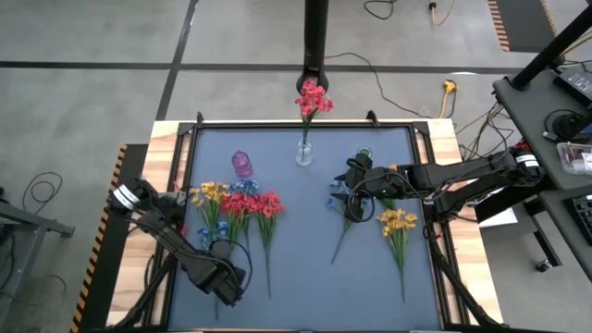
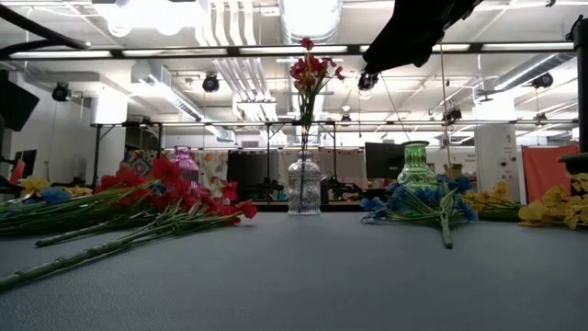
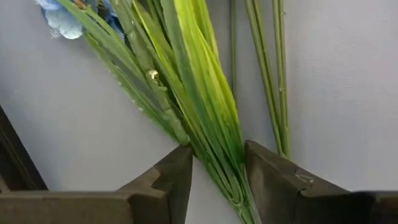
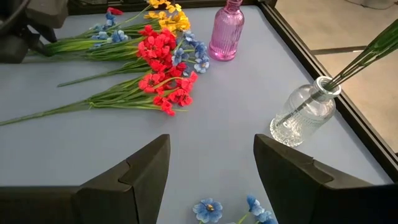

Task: Sort flowers into vase by color
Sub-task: Put the left blue flower into the purple vase

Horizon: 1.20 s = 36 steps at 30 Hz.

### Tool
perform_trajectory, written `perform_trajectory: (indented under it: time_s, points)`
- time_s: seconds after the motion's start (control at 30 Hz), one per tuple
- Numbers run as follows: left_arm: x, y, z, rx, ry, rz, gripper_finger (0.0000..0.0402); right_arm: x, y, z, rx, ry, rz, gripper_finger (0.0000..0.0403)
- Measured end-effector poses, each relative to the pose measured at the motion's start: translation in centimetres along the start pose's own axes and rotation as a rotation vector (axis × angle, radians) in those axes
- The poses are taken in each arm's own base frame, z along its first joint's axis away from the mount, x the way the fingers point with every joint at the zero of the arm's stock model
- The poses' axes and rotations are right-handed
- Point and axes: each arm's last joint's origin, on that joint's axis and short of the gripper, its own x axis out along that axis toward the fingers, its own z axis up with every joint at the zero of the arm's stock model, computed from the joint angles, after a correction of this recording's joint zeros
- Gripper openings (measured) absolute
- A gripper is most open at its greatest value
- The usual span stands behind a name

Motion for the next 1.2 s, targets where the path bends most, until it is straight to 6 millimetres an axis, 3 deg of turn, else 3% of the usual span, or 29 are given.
perform_trajectory:
  time_s: [0.13,0.37,0.67,0.8,1.0,1.2]
  points:
    - [0.1,-0.1,0.0,0.006,0.005,0.003,0.0108,0.0,0.0,0.0,0.000,0.000,0.000,0.0224]
    - [-0.6,0.5,0.0,0.030,0.062,0.033,0.0011,0.0,0.0,0.0,0.000,0.000,0.000,0.0224]
    - [-3.4,0.3,-0.3,0.106,0.102,-0.016,0.0003,0.0,0.0,0.0,0.000,0.001,0.000,0.0224]
    - [-6.0,0.2,-0.6,0.156,0.123,-0.037,0.0002,0.0,0.0,0.0,0.000,0.001,0.000,0.0224]
    - [-11.5,0.6,-0.8,0.224,0.124,-0.052,0.0002,0.0,0.0,0.0,0.000,0.000,0.000,0.0224]
    - [-16.8,1.6,-0.2,0.225,0.001,-0.096,0.0002,0.0,0.0,0.0,0.000,0.001,0.000,0.0224]
